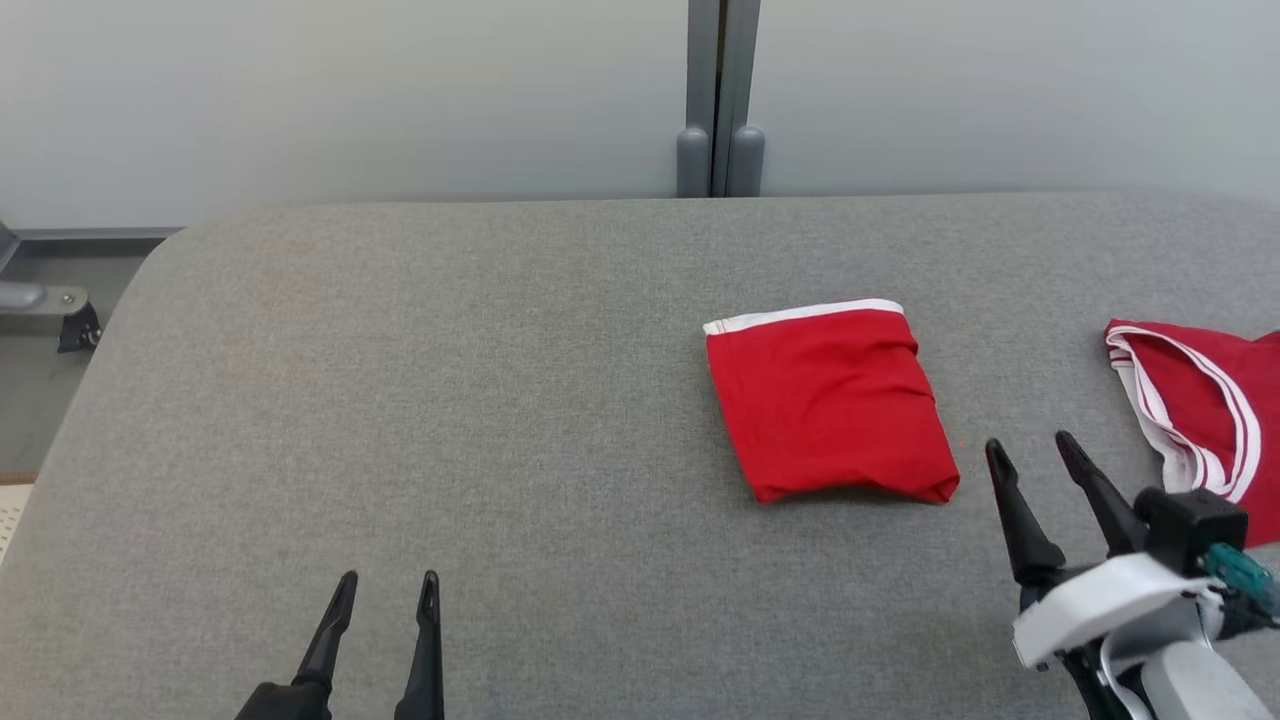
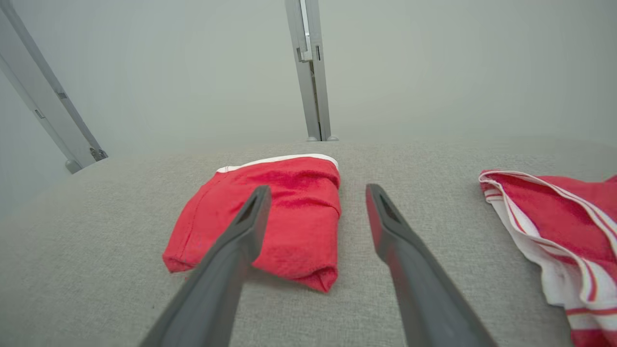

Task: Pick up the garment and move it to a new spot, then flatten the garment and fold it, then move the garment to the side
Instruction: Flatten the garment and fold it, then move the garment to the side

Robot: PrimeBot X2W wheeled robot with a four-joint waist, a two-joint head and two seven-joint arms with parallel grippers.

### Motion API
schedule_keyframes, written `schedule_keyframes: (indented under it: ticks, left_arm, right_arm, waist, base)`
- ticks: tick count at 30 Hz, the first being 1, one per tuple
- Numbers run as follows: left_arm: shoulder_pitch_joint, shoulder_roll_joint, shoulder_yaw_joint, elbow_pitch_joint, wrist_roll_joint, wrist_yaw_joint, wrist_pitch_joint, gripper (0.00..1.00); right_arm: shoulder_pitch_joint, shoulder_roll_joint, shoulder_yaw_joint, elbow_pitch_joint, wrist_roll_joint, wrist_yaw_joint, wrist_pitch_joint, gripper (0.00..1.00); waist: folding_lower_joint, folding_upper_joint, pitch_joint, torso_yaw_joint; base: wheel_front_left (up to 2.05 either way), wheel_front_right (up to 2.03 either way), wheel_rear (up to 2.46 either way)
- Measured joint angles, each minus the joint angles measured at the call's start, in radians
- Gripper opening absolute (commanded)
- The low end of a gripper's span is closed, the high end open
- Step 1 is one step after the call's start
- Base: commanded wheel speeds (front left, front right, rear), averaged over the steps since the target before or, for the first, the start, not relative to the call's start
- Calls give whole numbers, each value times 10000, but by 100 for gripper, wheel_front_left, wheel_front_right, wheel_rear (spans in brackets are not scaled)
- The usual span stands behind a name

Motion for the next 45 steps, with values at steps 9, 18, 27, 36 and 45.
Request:
schedule_keyframes:
  ticks: [9,18,27,36,45]
  left_arm:
    - [133,2,384,215,111,-67,0,100]
    - [110,2,387,336,165,-157,0,100]
    - [102,0,123,405,-6,-125,0,100]
    - [-1249,-8,-821,988,-291,-259,0,100]
    - [-2162,-4,-1289,1346,-596,-265,2,100]
  right_arm:
    - [1738,198,-1166,-104,-755,2,-309,100]
    - [2359,734,-1701,-161,-1124,2,-347,100]
    - [474,897,-1444,27,895,-4,1507,100]
    - [-3349,773,-2201,1279,660,0,5653,100]
    - [-5288,1202,-2677,3555,-1104,0,6995,100]
  waist:
    - [0,0,-492,-67]
    - [0,0,-608,-84]
    - [0,0,-231,-241]
    - [0,0,1064,-136]
    - [0,0,2360,597]
  base:
    - [0,0,0]
    - [0,0,0]
    - [0,0,0]
    - [0,0,0]
    - [0,0,0]
